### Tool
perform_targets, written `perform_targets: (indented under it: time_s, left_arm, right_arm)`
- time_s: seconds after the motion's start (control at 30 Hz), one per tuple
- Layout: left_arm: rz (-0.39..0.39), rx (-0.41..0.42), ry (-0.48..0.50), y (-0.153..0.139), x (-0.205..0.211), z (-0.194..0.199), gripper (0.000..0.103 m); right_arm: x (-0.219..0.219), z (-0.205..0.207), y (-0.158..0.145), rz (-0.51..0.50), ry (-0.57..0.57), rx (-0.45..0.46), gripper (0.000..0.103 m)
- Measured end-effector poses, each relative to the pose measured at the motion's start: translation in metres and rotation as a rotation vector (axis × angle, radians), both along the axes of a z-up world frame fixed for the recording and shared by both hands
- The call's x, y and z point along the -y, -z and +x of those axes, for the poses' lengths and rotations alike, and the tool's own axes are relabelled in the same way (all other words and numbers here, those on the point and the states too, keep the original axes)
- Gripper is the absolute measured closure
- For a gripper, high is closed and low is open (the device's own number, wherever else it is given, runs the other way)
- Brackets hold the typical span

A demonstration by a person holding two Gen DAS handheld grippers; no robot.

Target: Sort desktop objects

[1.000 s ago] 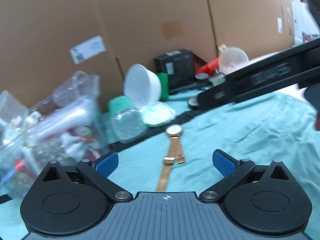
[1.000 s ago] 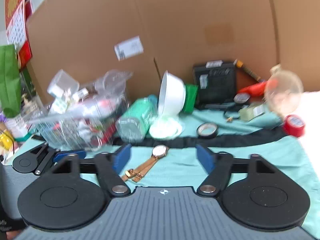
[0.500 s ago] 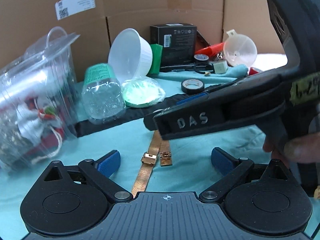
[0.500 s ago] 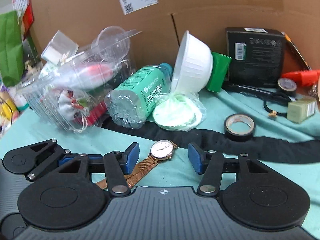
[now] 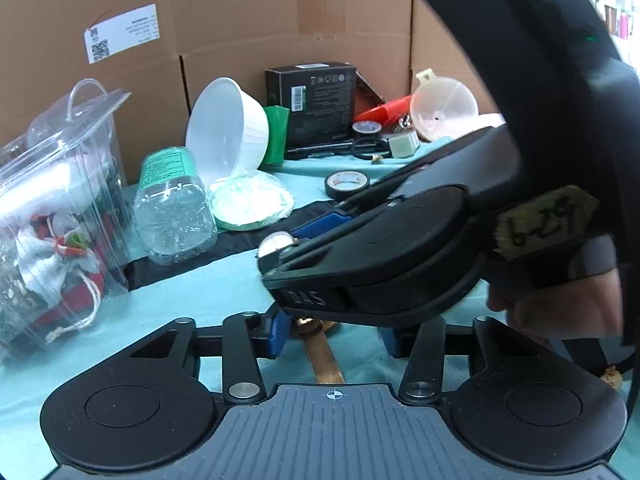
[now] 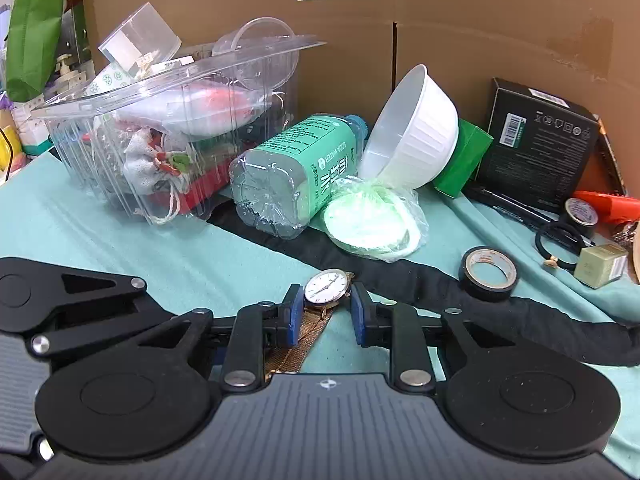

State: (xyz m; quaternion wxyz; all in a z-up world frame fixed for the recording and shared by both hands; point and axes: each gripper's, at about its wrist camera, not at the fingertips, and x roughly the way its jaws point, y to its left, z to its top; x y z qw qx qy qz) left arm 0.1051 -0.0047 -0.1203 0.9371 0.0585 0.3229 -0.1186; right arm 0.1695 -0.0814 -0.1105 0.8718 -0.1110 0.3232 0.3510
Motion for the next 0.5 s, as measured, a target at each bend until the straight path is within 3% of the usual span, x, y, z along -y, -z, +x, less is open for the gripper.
perform_targets:
  time_s: [0.1, 0.2, 0.23, 0.27, 0.3, 0.5]
  left_arm:
    - [-0.005, -0.002, -0.018, -0.001, -0.005, 0.001, 0.08]
    - [-0.044, -0.011, -0.035, -0.002, -0.014, 0.004, 0.09]
    - [-0.047, -0.012, -0.033, -0.003, -0.015, 0.004, 0.091]
    - [-0.043, -0.009, -0.032, -0.003, -0.016, 0.004, 0.091]
    - [-0.037, -0.007, -0.032, -0.002, -0.015, 0.004, 0.092]
    - [-0.003, 0.006, -0.039, -0.002, -0.009, 0.004, 0.092]
  right_arm:
    - [0.005, -0.002, 0.0, 0.03, 0.017, -0.006, 0.074]
    - [0.013, -0.004, -0.004, 0.084, 0.029, -0.032, 0.074]
    - [0.016, -0.005, -0.006, 0.104, 0.033, -0.035, 0.076]
    - [0.019, -0.006, -0.009, 0.121, 0.036, -0.036, 0.088]
    - [0.022, -0.008, -0.012, 0.129, 0.039, -0.033, 0.091]
    - [0.035, -0.007, -0.015, 0.159, 0.06, -0.055, 0.091]
